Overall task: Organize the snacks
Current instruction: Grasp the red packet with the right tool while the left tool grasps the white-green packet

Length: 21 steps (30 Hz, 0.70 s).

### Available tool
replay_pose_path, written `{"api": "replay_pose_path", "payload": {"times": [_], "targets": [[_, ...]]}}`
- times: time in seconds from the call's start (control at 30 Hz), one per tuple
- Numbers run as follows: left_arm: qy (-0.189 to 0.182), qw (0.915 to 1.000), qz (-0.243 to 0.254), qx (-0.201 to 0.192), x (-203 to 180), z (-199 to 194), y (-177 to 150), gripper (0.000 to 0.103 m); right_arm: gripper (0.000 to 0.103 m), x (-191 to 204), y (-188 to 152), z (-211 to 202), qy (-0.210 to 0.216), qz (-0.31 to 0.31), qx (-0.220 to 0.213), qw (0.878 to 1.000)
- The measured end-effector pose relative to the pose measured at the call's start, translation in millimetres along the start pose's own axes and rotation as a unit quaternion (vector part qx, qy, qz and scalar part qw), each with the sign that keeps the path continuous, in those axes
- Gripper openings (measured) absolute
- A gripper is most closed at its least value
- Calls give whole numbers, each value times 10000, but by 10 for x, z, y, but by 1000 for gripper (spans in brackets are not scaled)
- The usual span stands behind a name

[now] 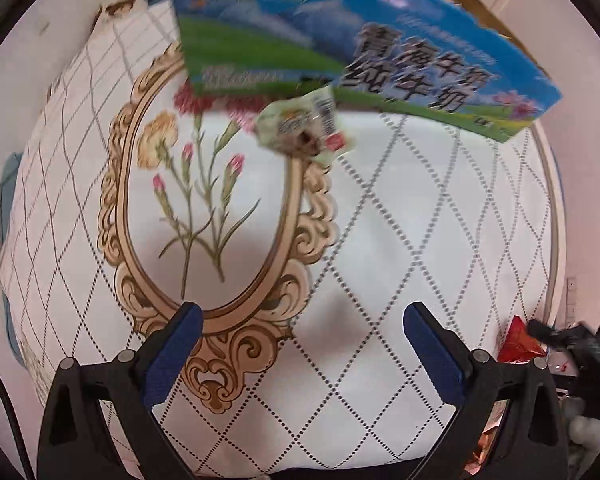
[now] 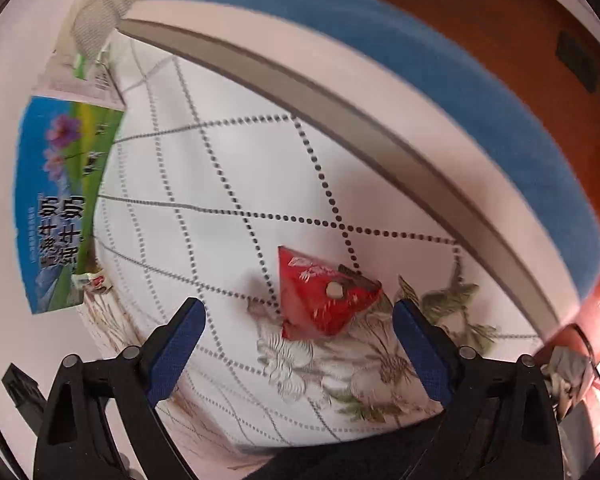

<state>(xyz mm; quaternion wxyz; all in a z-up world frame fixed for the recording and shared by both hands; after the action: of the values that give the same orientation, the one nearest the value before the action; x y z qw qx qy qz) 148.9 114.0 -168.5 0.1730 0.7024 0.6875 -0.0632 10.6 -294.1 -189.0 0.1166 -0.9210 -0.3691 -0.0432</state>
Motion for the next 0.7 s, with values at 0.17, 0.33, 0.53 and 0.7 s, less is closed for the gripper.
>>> {"api": "replay_pose_path", "payload": {"times": [0.17,0.33,0.53,0.7], "targets": [[227,9996,-104,-92,194,-65,55,103,60,181,26,186,-712,-686,-441,9941],[302,9991,-125,-276,280,-99,295,103,59,696,-62,147,-931,-1685,-901,9772],[-70,9985,-274,-467,294,4,759,103,59,1364,-82,147,-1015,-2483,-1220,9556],[-361,9981,-278,-419,253,296,1068,101,59,1614,9,174,-1192,-2775,-1244,9452]]}}
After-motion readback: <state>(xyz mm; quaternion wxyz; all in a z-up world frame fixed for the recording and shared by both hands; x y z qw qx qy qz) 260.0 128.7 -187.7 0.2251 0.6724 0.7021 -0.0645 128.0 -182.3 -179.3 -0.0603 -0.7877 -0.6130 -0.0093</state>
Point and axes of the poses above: each gripper's, at about its wrist camera, not at the fingertips, and z roughly the way its jaws point, x to its left, y to its top, the point moved 5 cm from there along z, roughly the way its jaws point, and after that the axes turned 15 degrees about -y, right-handed, at the moved point
